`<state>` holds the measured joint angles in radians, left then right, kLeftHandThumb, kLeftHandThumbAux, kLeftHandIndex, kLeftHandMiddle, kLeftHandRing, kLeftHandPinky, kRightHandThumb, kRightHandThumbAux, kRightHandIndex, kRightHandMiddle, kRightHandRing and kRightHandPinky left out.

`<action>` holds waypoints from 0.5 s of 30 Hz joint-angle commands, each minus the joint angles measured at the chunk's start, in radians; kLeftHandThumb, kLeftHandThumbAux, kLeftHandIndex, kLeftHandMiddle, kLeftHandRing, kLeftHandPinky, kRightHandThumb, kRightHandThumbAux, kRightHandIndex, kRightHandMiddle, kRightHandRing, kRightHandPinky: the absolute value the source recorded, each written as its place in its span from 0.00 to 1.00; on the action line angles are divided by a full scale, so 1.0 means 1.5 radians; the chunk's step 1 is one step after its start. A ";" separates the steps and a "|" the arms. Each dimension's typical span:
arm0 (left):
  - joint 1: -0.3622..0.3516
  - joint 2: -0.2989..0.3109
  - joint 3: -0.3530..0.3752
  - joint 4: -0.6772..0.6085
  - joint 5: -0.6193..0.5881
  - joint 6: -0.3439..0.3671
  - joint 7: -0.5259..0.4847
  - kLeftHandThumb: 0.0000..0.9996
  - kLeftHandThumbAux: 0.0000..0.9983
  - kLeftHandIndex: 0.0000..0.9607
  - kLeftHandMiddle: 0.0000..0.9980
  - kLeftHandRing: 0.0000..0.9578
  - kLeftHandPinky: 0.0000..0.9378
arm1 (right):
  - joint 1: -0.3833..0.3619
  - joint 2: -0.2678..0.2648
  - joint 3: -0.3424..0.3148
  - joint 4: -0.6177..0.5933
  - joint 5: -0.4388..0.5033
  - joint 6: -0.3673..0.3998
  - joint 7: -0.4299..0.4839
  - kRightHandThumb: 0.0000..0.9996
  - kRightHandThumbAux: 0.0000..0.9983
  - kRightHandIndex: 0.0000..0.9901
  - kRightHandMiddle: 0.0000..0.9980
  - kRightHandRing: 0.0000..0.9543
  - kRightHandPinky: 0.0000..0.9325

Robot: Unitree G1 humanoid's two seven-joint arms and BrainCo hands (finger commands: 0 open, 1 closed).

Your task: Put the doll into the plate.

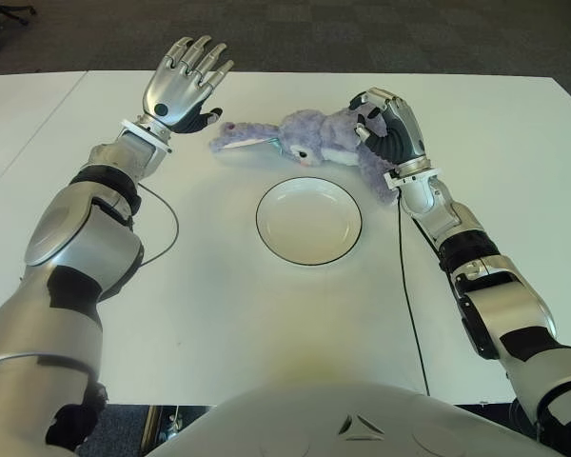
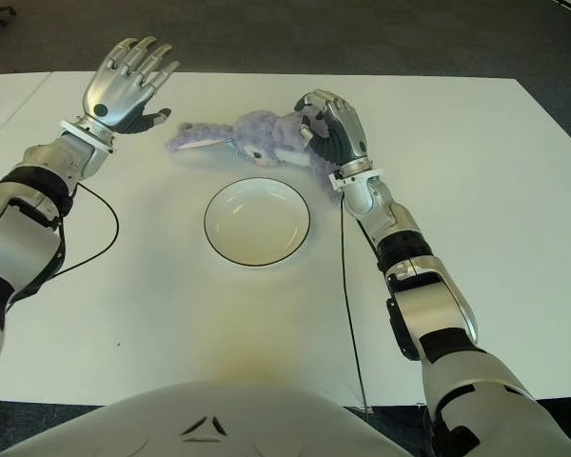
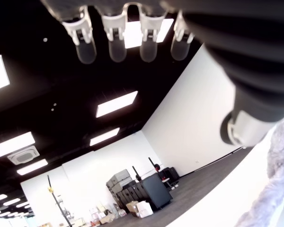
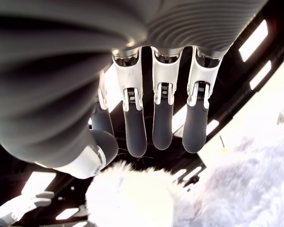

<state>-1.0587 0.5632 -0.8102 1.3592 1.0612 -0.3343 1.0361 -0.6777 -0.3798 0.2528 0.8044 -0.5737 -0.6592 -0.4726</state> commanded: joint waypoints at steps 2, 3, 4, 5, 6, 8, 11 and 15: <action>0.015 -0.017 -0.025 0.009 0.018 -0.014 -0.037 0.12 0.56 0.01 0.00 0.00 0.00 | -0.028 -0.022 -0.010 -0.004 0.001 0.015 0.020 0.69 0.72 0.44 0.80 0.85 0.87; 0.016 -0.019 -0.029 0.009 0.018 -0.015 -0.040 0.11 0.57 0.00 0.00 0.00 0.00 | -0.030 -0.025 -0.011 -0.004 0.001 0.016 0.023 0.69 0.72 0.43 0.78 0.84 0.86; 0.017 -0.022 -0.033 0.010 0.019 -0.017 -0.047 0.10 0.57 0.00 0.00 0.00 0.00 | -0.033 -0.030 -0.010 -0.004 0.001 0.019 0.030 0.69 0.72 0.43 0.78 0.84 0.86; 0.017 -0.026 -0.038 0.011 0.020 -0.023 -0.056 0.08 0.57 0.00 0.00 0.00 0.00 | -0.035 -0.037 -0.010 -0.003 -0.001 0.024 0.038 0.67 0.73 0.42 0.49 0.55 0.59; 0.017 -0.029 -0.041 0.011 0.020 -0.026 -0.062 0.08 0.56 0.00 0.00 0.00 0.00 | -0.036 -0.041 -0.009 -0.003 -0.002 0.028 0.044 0.40 0.63 0.30 0.31 0.33 0.36; 0.015 -0.034 -0.045 0.011 0.019 -0.032 -0.072 0.10 0.52 0.00 0.00 0.00 0.00 | -0.039 -0.049 -0.007 0.001 -0.006 0.035 0.049 0.13 0.52 0.16 0.10 0.06 0.04; 0.010 -0.045 -0.046 0.011 0.014 -0.037 -0.090 0.14 0.51 0.00 0.00 0.00 0.00 | -0.051 -0.064 0.000 0.028 -0.022 0.050 0.042 0.06 0.47 0.11 0.03 0.00 0.00; 0.007 -0.059 -0.030 0.011 -0.009 -0.052 -0.122 0.17 0.50 0.00 0.00 0.00 0.00 | -0.059 -0.068 0.005 0.045 -0.029 0.063 0.037 0.08 0.42 0.11 0.00 0.00 0.00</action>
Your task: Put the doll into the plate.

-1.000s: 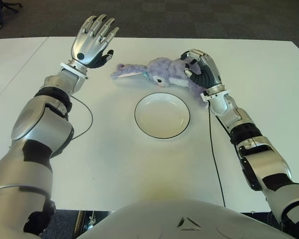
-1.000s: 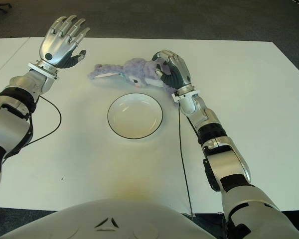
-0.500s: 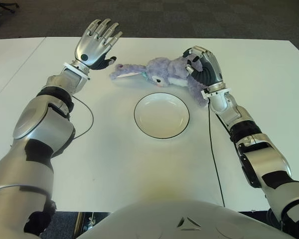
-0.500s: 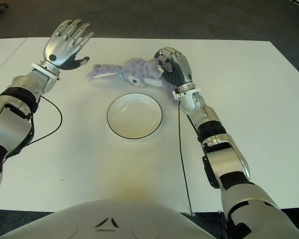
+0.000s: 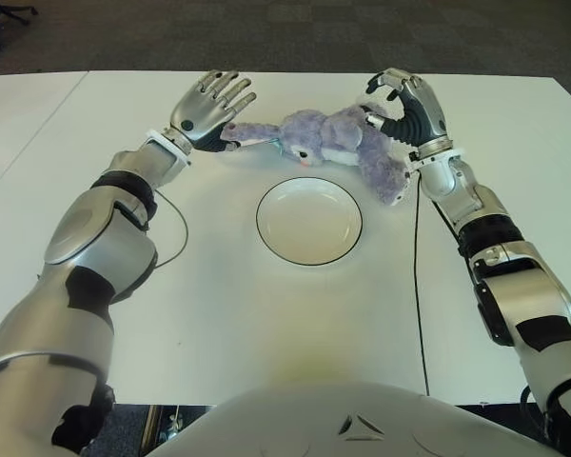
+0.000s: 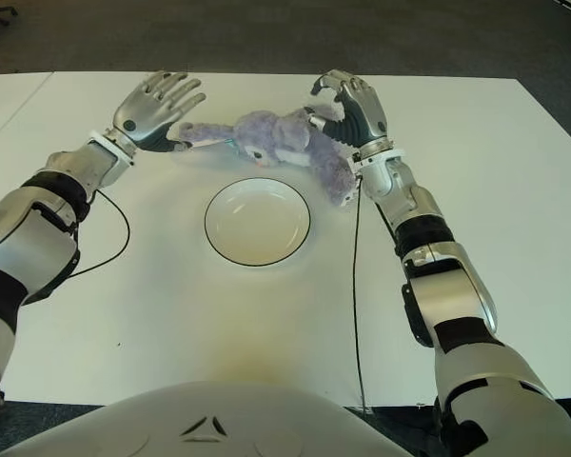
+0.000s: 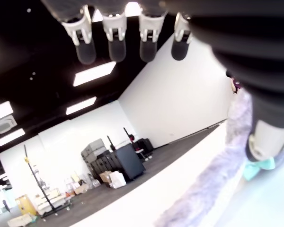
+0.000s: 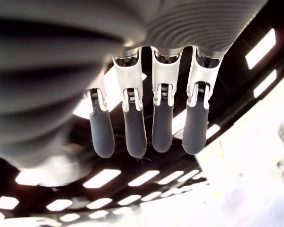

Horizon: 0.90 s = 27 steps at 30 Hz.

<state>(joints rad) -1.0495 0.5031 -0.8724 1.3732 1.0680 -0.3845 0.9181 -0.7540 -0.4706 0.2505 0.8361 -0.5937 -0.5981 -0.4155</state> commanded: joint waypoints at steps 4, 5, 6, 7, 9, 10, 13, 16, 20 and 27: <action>0.012 -0.048 0.124 0.005 -0.145 -0.090 -0.192 0.19 0.46 0.00 0.00 0.00 0.00 | -0.023 -0.010 0.010 0.042 -0.025 0.060 -0.013 0.09 0.37 0.07 0.00 0.00 0.00; 0.014 -0.052 0.144 0.005 -0.166 -0.101 -0.218 0.19 0.45 0.00 0.00 0.00 0.00 | -0.024 -0.010 0.010 0.044 -0.027 0.066 -0.016 0.09 0.37 0.06 0.00 0.00 0.00; 0.016 -0.060 0.169 0.005 -0.194 -0.109 -0.248 0.19 0.45 0.00 0.00 0.00 0.00 | -0.030 -0.010 0.009 0.054 -0.025 0.074 -0.018 0.09 0.37 0.06 0.00 0.00 0.00; 0.017 -0.065 0.186 0.004 -0.214 -0.114 -0.270 0.20 0.44 0.00 0.00 0.00 0.00 | -0.034 -0.010 0.008 0.061 -0.024 0.080 -0.020 0.10 0.36 0.05 0.00 0.00 0.00; 0.019 -0.075 0.216 0.003 -0.246 -0.119 -0.306 0.20 0.44 0.00 0.00 0.00 0.00 | -0.044 -0.009 0.007 0.082 -0.022 0.087 -0.023 0.10 0.36 0.04 0.00 0.00 0.00; 0.019 -0.076 0.222 0.001 -0.252 -0.120 -0.314 0.20 0.44 0.00 0.00 0.00 0.00 | -0.046 -0.008 0.007 0.086 -0.022 0.088 -0.025 0.10 0.35 0.04 0.00 0.00 0.00; 0.019 -0.100 0.278 -0.001 -0.314 -0.125 -0.376 0.20 0.42 0.00 0.00 0.00 0.00 | -0.061 0.000 0.005 0.126 -0.014 0.103 -0.030 0.11 0.34 0.02 0.00 0.00 0.00; 0.021 -0.115 0.310 -0.004 -0.345 -0.127 -0.413 0.20 0.40 0.00 0.00 0.00 0.00 | -0.067 0.008 0.006 0.149 -0.006 0.113 -0.028 0.12 0.33 0.01 0.00 0.00 0.00; 0.023 -0.126 0.322 -0.007 -0.350 -0.129 -0.430 0.18 0.39 0.00 0.00 0.00 0.00 | -0.070 0.020 0.012 0.179 -0.005 0.122 -0.033 0.12 0.33 0.01 0.00 0.00 0.00; 0.023 -0.139 0.302 -0.011 -0.320 -0.135 -0.421 0.14 0.41 0.00 0.00 0.00 0.00 | -0.076 0.032 0.014 0.230 0.001 0.131 -0.031 0.14 0.33 0.03 0.00 0.00 0.00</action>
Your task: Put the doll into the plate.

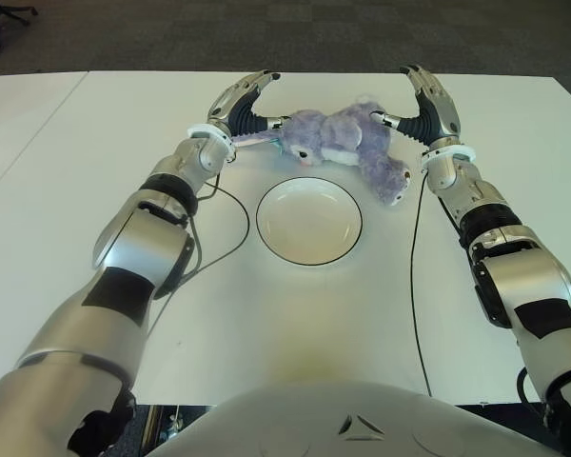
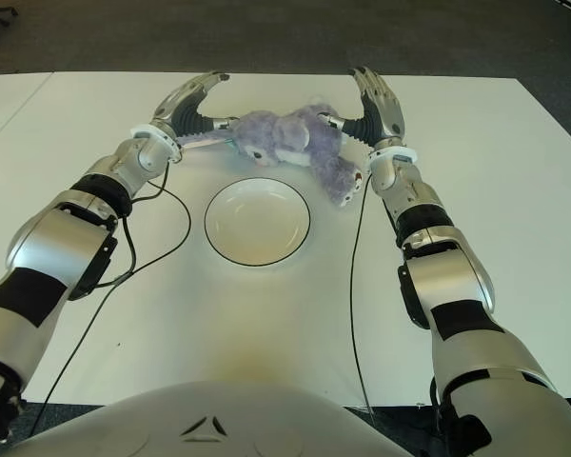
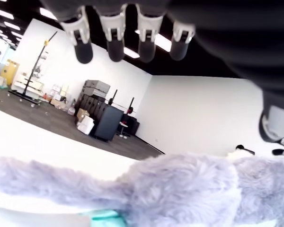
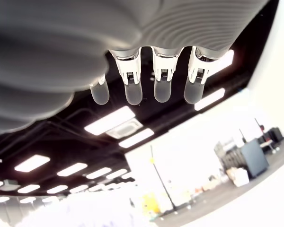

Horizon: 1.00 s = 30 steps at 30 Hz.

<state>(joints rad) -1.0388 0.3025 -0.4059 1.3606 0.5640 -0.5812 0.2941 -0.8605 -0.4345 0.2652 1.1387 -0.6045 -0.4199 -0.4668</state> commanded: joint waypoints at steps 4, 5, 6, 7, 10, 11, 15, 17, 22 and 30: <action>0.013 -0.006 -0.012 -0.003 0.021 -0.004 -0.010 0.14 0.41 0.00 0.00 0.00 0.00 | -0.006 0.009 0.003 0.039 0.012 0.010 0.005 0.14 0.33 0.03 0.00 0.00 0.00; 0.013 -0.007 -0.012 -0.003 0.023 -0.004 -0.011 0.14 0.41 0.00 0.00 0.00 0.00 | -0.005 0.009 0.002 0.041 0.013 0.010 0.007 0.14 0.33 0.03 0.00 0.00 0.00; 0.012 -0.008 -0.011 -0.003 0.023 -0.002 -0.013 0.13 0.41 0.00 0.00 0.00 0.00 | -0.003 0.010 0.001 0.043 0.015 0.009 0.009 0.14 0.33 0.04 0.00 0.00 0.00; 0.012 -0.009 -0.011 -0.003 0.023 -0.001 -0.013 0.12 0.41 0.00 0.00 0.00 0.00 | -0.002 0.010 0.001 0.044 0.017 0.008 0.011 0.15 0.33 0.04 0.00 0.00 0.00; 0.011 -0.010 -0.009 -0.003 0.023 -0.001 -0.016 0.12 0.41 0.00 0.00 0.00 0.00 | 0.001 0.010 0.001 0.044 0.021 0.006 0.013 0.15 0.33 0.04 0.00 0.00 0.00; 0.011 -0.011 -0.007 -0.003 0.021 0.000 -0.018 0.10 0.41 0.00 0.00 0.00 0.00 | 0.004 0.011 0.002 0.043 0.022 0.004 0.016 0.14 0.33 0.03 0.00 0.00 0.00; 0.016 -0.026 0.004 0.002 0.012 0.016 -0.027 0.10 0.41 0.00 0.00 0.00 0.00 | 0.017 0.023 0.003 0.035 0.030 -0.002 0.030 0.13 0.33 0.01 0.00 0.00 0.00; 0.022 -0.033 0.005 0.004 0.012 0.022 -0.026 0.10 0.41 0.00 0.00 0.00 0.00 | 0.021 0.029 0.004 0.033 0.034 -0.002 0.037 0.13 0.33 0.01 0.00 0.00 0.00; 0.044 -0.057 0.004 0.007 0.016 0.036 -0.018 0.08 0.40 0.00 0.00 0.00 0.00 | 0.033 0.049 0.009 0.026 0.038 0.003 0.046 0.13 0.35 0.01 0.00 0.00 0.00; 0.075 -0.075 -0.031 0.003 0.050 0.008 -0.008 0.10 0.36 0.00 0.00 0.06 0.00 | 0.053 0.068 0.016 0.030 0.041 0.005 0.054 0.17 0.37 0.00 0.00 0.00 0.00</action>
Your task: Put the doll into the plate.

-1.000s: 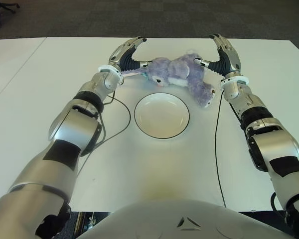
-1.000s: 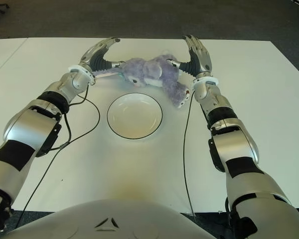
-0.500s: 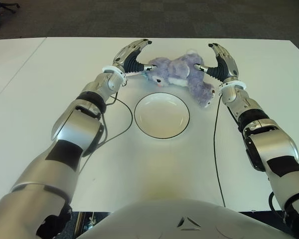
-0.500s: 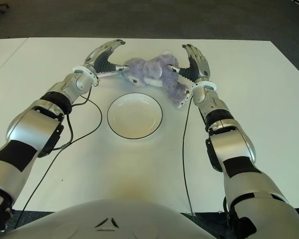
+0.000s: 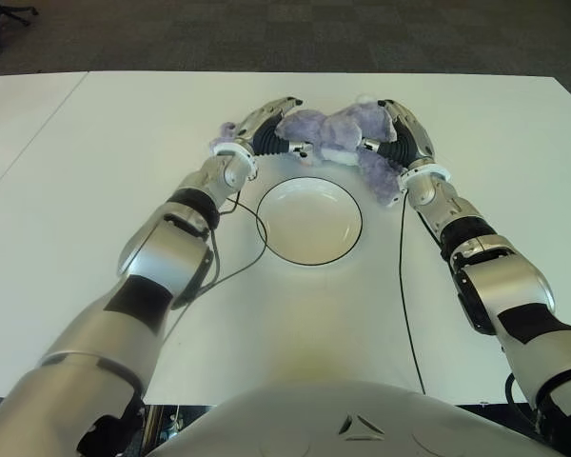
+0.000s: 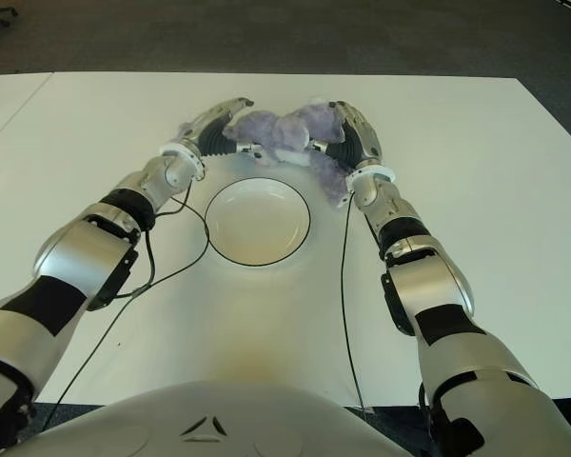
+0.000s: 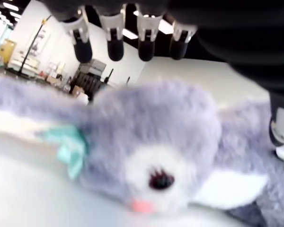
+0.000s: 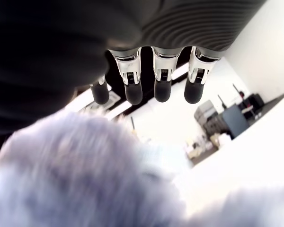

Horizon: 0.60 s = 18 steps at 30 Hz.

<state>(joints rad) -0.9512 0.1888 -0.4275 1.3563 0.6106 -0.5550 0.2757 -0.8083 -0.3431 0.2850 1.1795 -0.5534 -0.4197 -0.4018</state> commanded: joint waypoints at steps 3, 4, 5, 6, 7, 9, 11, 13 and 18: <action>0.015 0.006 -0.036 0.005 0.036 -0.014 -0.011 0.14 0.37 0.00 0.00 0.22 0.00 | 0.022 0.010 0.002 0.008 0.012 0.001 0.012 0.19 0.39 0.00 0.00 0.00 0.00; 0.014 0.007 -0.041 0.005 0.040 -0.013 -0.016 0.15 0.37 0.00 0.00 0.24 0.00 | 0.023 0.010 0.001 0.009 0.013 0.000 0.011 0.20 0.39 0.00 0.00 0.00 0.00; 0.013 0.007 -0.043 0.005 0.041 -0.012 -0.018 0.16 0.37 0.00 0.00 0.25 0.00 | 0.023 0.010 0.001 0.009 0.014 -0.001 0.011 0.20 0.40 0.00 0.00 0.00 0.00; 0.012 0.008 -0.047 0.006 0.045 -0.008 -0.027 0.16 0.37 0.00 0.00 0.25 0.00 | 0.024 0.010 -0.001 0.009 0.017 -0.003 0.010 0.20 0.40 0.00 0.00 0.00 0.00; 0.010 0.007 -0.050 0.006 0.047 -0.005 -0.033 0.19 0.39 0.00 0.00 0.22 0.00 | 0.025 0.009 -0.002 0.009 0.019 -0.006 0.009 0.22 0.41 0.00 0.00 0.00 0.05; 0.009 0.007 -0.055 0.008 0.049 0.000 -0.044 0.22 0.40 0.00 0.00 0.21 0.00 | 0.027 0.009 -0.007 0.009 0.026 -0.010 0.009 0.23 0.42 0.00 0.00 0.00 0.09; 0.009 0.006 -0.057 0.008 0.047 0.004 -0.049 0.23 0.41 0.00 0.00 0.19 0.00 | 0.028 0.009 -0.010 0.009 0.031 -0.013 0.010 0.24 0.42 0.00 0.00 0.00 0.11; 0.010 0.005 -0.057 0.010 0.046 0.010 -0.056 0.25 0.42 0.00 0.00 0.13 0.00 | 0.030 0.009 -0.015 0.009 0.039 -0.016 0.012 0.24 0.43 0.00 0.00 0.01 0.11; 0.016 -0.009 -0.062 0.014 0.050 0.032 -0.056 0.31 0.44 0.00 0.00 0.01 0.00 | 0.031 0.008 -0.026 0.008 0.055 -0.019 0.024 0.24 0.44 0.00 0.00 0.02 0.12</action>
<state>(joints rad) -0.9629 0.2014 -0.4937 1.3543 0.6568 -0.5386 0.2333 -0.7849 -0.3360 0.2568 1.1815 -0.4952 -0.4442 -0.3866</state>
